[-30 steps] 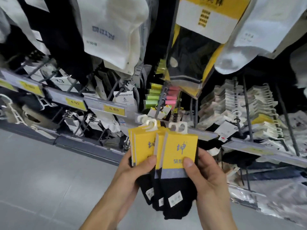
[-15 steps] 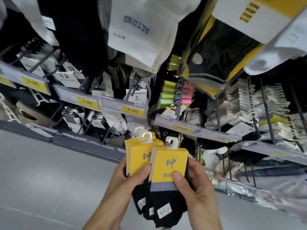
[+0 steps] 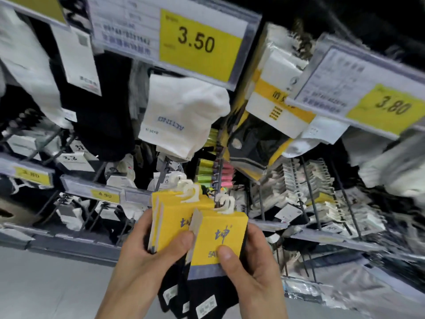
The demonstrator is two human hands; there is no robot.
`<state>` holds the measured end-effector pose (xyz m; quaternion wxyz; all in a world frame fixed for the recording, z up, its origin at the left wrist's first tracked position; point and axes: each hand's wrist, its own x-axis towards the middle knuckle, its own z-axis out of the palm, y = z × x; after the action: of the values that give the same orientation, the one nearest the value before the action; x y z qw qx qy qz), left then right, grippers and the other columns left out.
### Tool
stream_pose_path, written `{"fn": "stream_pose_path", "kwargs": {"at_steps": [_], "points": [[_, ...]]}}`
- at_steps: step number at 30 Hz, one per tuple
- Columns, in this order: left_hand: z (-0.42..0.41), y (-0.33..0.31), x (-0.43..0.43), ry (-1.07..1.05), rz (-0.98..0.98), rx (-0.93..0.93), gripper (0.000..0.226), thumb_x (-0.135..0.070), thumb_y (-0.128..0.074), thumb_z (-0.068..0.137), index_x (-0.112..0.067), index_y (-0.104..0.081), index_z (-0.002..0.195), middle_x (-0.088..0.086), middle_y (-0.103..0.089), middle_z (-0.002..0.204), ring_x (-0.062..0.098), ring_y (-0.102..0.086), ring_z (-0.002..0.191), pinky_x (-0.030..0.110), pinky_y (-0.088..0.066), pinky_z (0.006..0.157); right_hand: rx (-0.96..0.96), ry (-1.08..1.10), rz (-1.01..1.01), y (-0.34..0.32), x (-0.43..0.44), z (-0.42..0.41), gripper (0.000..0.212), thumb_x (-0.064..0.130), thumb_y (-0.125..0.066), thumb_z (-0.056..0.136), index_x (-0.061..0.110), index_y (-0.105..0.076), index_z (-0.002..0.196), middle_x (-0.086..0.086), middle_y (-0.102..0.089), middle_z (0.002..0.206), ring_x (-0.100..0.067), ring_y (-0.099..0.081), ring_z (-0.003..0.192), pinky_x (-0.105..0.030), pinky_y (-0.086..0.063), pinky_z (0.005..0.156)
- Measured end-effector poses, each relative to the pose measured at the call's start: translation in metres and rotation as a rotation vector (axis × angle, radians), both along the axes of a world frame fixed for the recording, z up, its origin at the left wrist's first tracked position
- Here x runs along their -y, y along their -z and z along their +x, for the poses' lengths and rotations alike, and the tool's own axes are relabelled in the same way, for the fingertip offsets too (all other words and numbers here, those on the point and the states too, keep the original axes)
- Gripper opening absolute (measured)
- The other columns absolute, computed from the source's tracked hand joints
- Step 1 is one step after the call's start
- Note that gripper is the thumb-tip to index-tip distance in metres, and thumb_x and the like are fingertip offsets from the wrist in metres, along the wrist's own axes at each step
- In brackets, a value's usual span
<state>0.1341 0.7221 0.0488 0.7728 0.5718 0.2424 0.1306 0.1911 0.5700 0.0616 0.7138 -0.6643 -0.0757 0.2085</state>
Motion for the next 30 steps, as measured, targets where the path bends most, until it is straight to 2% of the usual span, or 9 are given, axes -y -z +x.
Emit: {"fn": "stream_pose_path", "kwargs": {"at_steps": [6, 9, 12, 15, 18, 21, 24, 27, 30], "points": [[0.002, 0.006, 0.012, -0.043, 0.008, 0.036, 0.059, -0.06, -0.082, 0.044, -0.053, -0.068, 0.101, -0.009, -0.078, 0.099, 0.007, -0.074, 0.087, 0.033, -0.051, 0.079, 0.038, 0.023, 0.012, -0.004, 0.011, -0.004, 0.041, 0.01, -0.07, 0.071, 0.016, -0.062, 0.111, 0.001, -0.077, 0.098, -0.009, -0.072, 0.088, -0.014, -0.052, 0.073], [-0.001, 0.02, 0.026, -0.053, -0.002, 0.033, 0.064, -0.068, -0.085, 0.038, -0.05, -0.071, 0.098, -0.009, -0.078, 0.096, 0.006, -0.075, 0.085, 0.025, -0.056, 0.07, 0.029, 0.038, 0.023, 0.006, 0.024, -0.01, 0.039, 0.011, -0.07, 0.072, 0.019, -0.062, 0.109, 0.004, -0.077, 0.097, -0.006, -0.072, 0.087, -0.013, -0.052, 0.072], [-0.004, 0.035, 0.041, -0.066, -0.023, 0.014, 0.057, -0.059, -0.085, 0.043, -0.046, -0.073, 0.098, -0.008, -0.078, 0.096, 0.009, -0.075, 0.086, 0.011, -0.054, 0.063, 0.007, 0.058, 0.036, 0.019, 0.036, -0.016, 0.035, 0.013, -0.068, 0.077, 0.021, -0.063, 0.11, 0.004, -0.077, 0.099, -0.007, -0.072, 0.09, -0.014, -0.053, 0.074], [-0.004, 0.046, 0.055, -0.105, -0.031, -0.022, 0.05, -0.052, -0.082, 0.047, -0.044, -0.074, 0.096, -0.008, -0.078, 0.095, 0.009, -0.075, 0.084, 0.011, -0.054, 0.062, 0.009, 0.074, 0.052, 0.031, 0.045, -0.019, 0.029, 0.017, -0.063, 0.085, 0.029, -0.068, 0.112, 0.006, -0.076, 0.106, -0.008, -0.071, 0.099, -0.015, -0.053, 0.079], [-0.003, 0.059, 0.068, -0.149, -0.017, -0.047, 0.052, -0.054, -0.082, 0.046, -0.043, -0.074, 0.096, -0.007, -0.078, 0.095, 0.01, -0.075, 0.085, 0.022, -0.057, 0.068, 0.011, 0.079, 0.081, 0.044, 0.057, -0.02, 0.031, 0.016, -0.059, 0.091, 0.037, -0.069, 0.112, 0.007, -0.075, 0.109, -0.007, -0.07, 0.101, -0.014, -0.052, 0.08], [0.001, 0.069, 0.079, -0.188, 0.01, -0.043, 0.065, -0.068, -0.085, 0.04, -0.041, -0.074, 0.098, -0.009, -0.078, 0.095, 0.008, -0.075, 0.087, 0.034, -0.05, 0.08, -0.014, 0.133, 0.117, 0.061, 0.076, -0.014, 0.029, 0.019, -0.061, 0.088, 0.032, -0.069, 0.112, 0.003, -0.075, 0.109, -0.01, -0.07, 0.101, -0.016, -0.053, 0.081], [0.006, 0.08, 0.086, -0.212, 0.024, -0.076, 0.075, -0.075, -0.085, 0.033, -0.039, -0.074, 0.098, -0.008, -0.078, 0.091, 0.007, -0.075, 0.08, 0.038, -0.052, 0.079, -0.077, 0.215, 0.143, 0.081, 0.102, 0.0, 0.026, 0.02, -0.064, 0.084, 0.028, -0.071, 0.108, -0.001, -0.075, 0.105, -0.013, -0.07, 0.097, -0.019, -0.053, 0.079], [0.011, 0.092, 0.09, -0.196, 0.038, -0.096, 0.074, -0.075, -0.085, 0.031, -0.037, -0.076, 0.094, -0.007, -0.078, 0.084, 0.006, -0.073, 0.072, 0.026, -0.059, 0.066, -0.09, 0.291, 0.118, 0.107, 0.125, 0.021, 0.028, 0.013, -0.07, 0.086, 0.017, -0.068, 0.113, -0.004, -0.075, 0.105, -0.014, -0.07, 0.095, -0.018, -0.052, 0.077], [0.016, 0.103, 0.097, -0.15, 0.002, -0.104, 0.075, -0.071, -0.088, 0.028, -0.036, -0.076, 0.093, -0.004, -0.079, 0.086, 0.01, -0.075, 0.072, 0.017, -0.056, 0.058, -0.032, 0.315, 0.013, 0.138, 0.131, 0.046, 0.025, 0.001, -0.057, 0.094, 0.013, -0.064, 0.115, -0.001, -0.075, 0.105, -0.014, -0.069, 0.095, -0.021, -0.052, 0.08]]}}
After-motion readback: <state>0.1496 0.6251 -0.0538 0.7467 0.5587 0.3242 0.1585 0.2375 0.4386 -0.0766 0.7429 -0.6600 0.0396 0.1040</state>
